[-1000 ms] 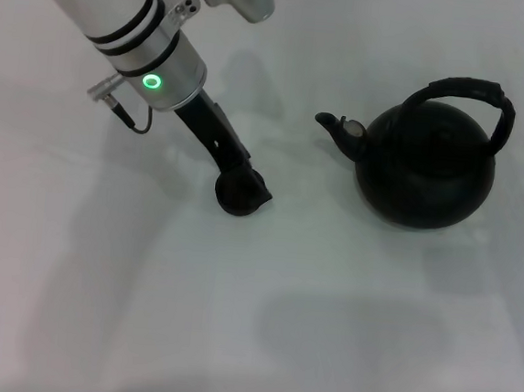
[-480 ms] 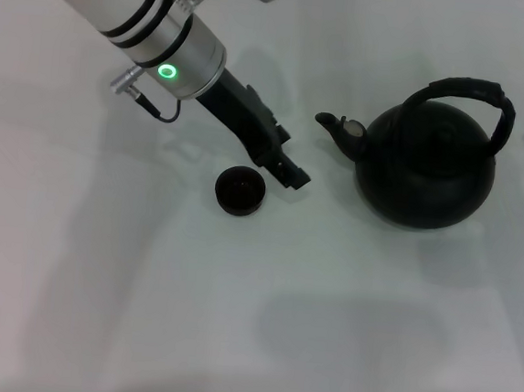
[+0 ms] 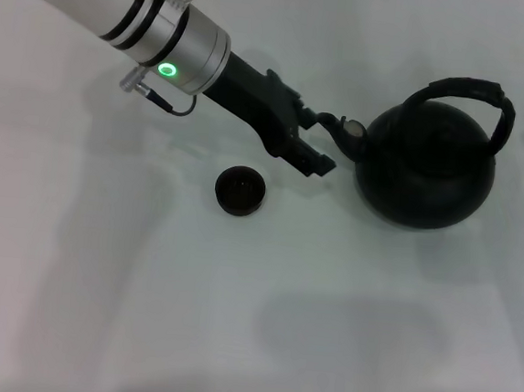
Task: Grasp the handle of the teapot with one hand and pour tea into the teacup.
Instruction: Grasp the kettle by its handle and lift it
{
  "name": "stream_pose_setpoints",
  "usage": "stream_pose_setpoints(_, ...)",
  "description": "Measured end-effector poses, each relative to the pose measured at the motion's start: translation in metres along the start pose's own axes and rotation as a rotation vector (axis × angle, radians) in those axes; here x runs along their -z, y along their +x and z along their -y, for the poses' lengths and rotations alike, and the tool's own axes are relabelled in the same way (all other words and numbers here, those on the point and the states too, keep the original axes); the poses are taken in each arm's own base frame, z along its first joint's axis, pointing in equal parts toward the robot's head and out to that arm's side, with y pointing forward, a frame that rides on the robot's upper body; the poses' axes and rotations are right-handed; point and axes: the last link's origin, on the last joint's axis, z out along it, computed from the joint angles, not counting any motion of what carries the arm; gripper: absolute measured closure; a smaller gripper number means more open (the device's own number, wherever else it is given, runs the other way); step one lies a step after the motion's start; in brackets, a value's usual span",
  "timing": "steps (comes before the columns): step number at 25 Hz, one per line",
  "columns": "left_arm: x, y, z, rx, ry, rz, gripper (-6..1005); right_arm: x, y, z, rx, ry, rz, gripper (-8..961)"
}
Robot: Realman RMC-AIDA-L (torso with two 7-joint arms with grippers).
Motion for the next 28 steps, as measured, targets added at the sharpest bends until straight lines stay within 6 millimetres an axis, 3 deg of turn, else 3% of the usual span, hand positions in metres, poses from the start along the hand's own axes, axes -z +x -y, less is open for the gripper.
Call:
stream_pose_setpoints(17, 0.013, -0.011, -0.003, -0.039, -0.009, -0.176, 213, -0.001, 0.0, -0.003, -0.002, -0.011, 0.0, 184)
stream_pose_setpoints(28, 0.024, -0.03, -0.002, -0.063, 0.046, -0.299, 213, 0.001, 0.001, -0.004, -0.005, -0.012, -0.002, 185)
